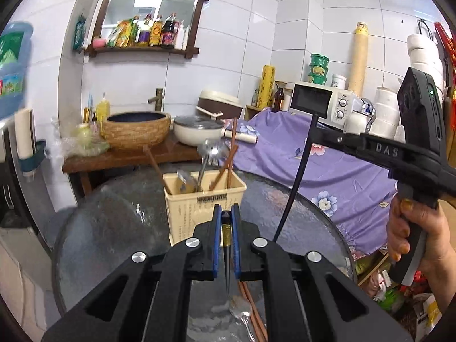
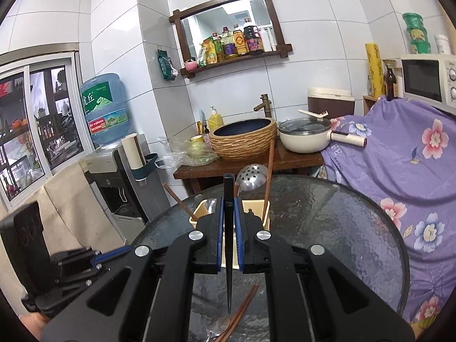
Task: Organize utensils
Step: 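Lift the yellow-banded chopstick with the left tool and lower it into the holder, then open both tools in the holder and withdraw the right tool over the table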
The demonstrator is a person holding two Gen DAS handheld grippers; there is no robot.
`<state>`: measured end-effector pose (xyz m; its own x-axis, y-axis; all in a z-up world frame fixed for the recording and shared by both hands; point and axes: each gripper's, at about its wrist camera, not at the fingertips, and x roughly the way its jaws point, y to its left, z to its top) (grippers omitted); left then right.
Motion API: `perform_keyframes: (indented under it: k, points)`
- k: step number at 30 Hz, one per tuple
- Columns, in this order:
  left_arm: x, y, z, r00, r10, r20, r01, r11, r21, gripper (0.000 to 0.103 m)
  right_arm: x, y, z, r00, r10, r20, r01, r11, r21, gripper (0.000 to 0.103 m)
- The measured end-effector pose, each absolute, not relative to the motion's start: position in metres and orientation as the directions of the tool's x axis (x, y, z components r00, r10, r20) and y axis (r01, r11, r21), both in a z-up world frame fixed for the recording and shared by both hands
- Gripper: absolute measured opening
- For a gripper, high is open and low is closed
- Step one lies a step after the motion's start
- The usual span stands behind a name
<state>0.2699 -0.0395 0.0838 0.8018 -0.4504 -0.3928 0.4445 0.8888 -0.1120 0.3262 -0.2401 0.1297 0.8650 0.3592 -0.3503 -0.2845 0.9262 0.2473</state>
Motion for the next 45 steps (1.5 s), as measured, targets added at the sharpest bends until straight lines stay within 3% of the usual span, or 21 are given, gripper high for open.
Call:
perform_keyframes:
  k: [15, 25, 35, 45]
  points:
    - [0.32, -0.027, 0.184, 0.817, -0.491, -0.302, 0.467, 0.871, -0.153, 0.007, 0.363, -0.238, 0.195, 0.884, 0.361, -0.296, -0.309, 0.928, 0.21, 0.008]
    - [0.364, -0.027, 0.231, 0.877, -0.407, -0.254, 0.396, 0.913, -0.094, 0.007, 0.399, -0.24, 0.228, 0.921, 0.297, -0.252, -0.258, 0.95, 0.175, 0.008]
    - [0.401, -0.023, 0.207, 0.891, -0.354, -0.285, 0.342, 0.935, -0.094, 0.007, 0.43, -0.235, 0.213, 0.927, 0.276, -0.254, -0.233, 0.955, 0.186, 0.008]
    - [0.412, -0.027, 0.148, 0.852, -0.36, -0.38, 0.33, 0.933, -0.144, 0.007, 0.452, -0.232, 0.157, 0.899, 0.268, -0.345, -0.206, 0.956, 0.207, 0.008]
